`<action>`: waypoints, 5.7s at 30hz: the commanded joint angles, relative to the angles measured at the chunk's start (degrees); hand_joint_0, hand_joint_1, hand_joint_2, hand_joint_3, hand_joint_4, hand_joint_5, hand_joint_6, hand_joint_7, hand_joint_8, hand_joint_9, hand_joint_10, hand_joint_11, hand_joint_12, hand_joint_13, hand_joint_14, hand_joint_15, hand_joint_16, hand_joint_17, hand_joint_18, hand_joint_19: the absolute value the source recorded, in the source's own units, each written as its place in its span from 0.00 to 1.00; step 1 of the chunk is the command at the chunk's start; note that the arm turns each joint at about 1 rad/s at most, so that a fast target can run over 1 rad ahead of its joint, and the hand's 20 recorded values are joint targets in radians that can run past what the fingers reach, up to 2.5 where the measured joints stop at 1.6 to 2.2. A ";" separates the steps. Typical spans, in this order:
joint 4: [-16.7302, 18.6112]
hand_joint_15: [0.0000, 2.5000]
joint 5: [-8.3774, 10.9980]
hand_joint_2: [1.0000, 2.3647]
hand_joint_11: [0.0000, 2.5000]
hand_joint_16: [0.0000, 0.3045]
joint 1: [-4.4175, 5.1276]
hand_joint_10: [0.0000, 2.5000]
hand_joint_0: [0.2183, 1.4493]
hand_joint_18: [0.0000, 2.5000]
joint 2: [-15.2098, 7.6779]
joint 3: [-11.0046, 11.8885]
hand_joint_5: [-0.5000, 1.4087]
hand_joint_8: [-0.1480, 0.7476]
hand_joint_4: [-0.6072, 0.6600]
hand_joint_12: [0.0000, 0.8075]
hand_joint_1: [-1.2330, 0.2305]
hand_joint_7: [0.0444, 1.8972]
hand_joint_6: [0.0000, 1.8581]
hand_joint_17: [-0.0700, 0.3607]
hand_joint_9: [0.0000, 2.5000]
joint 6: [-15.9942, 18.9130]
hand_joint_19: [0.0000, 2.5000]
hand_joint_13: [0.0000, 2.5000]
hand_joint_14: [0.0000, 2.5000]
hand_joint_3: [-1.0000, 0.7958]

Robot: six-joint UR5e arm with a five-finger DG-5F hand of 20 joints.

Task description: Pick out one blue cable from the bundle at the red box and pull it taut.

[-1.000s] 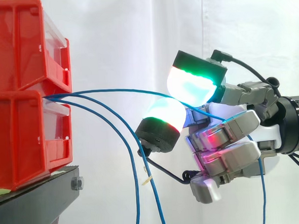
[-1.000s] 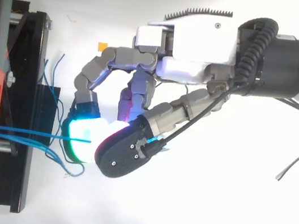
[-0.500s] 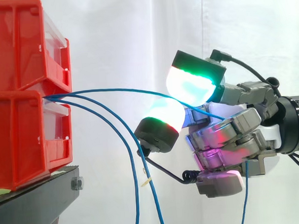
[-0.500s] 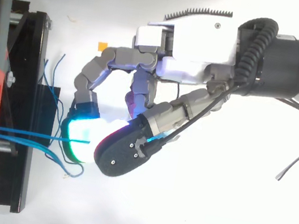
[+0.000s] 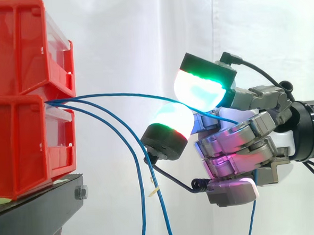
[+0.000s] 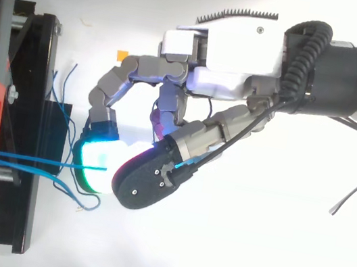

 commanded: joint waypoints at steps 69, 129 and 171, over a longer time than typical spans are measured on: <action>-2.37 0.63 3.52 0.02 0.78 0.17 0.35 0.07 0.39 0.49 9.48 -8.88 0.19 0.53 0.37 0.39 0.32 0.54 0.52 0.43 0.74 -12.01 0.43 0.61 0.37 0.58; -2.37 0.63 3.61 0.01 0.80 0.18 0.43 0.00 0.39 0.51 9.48 -8.88 0.20 0.55 0.35 0.41 0.28 0.56 0.51 0.45 0.79 -12.01 0.42 0.64 0.36 0.61; -2.46 0.64 3.61 0.01 0.79 0.18 0.35 0.00 0.39 0.50 9.48 -8.96 0.20 0.54 0.36 0.41 0.28 0.57 0.51 0.46 0.78 -12.09 0.40 0.64 0.34 0.61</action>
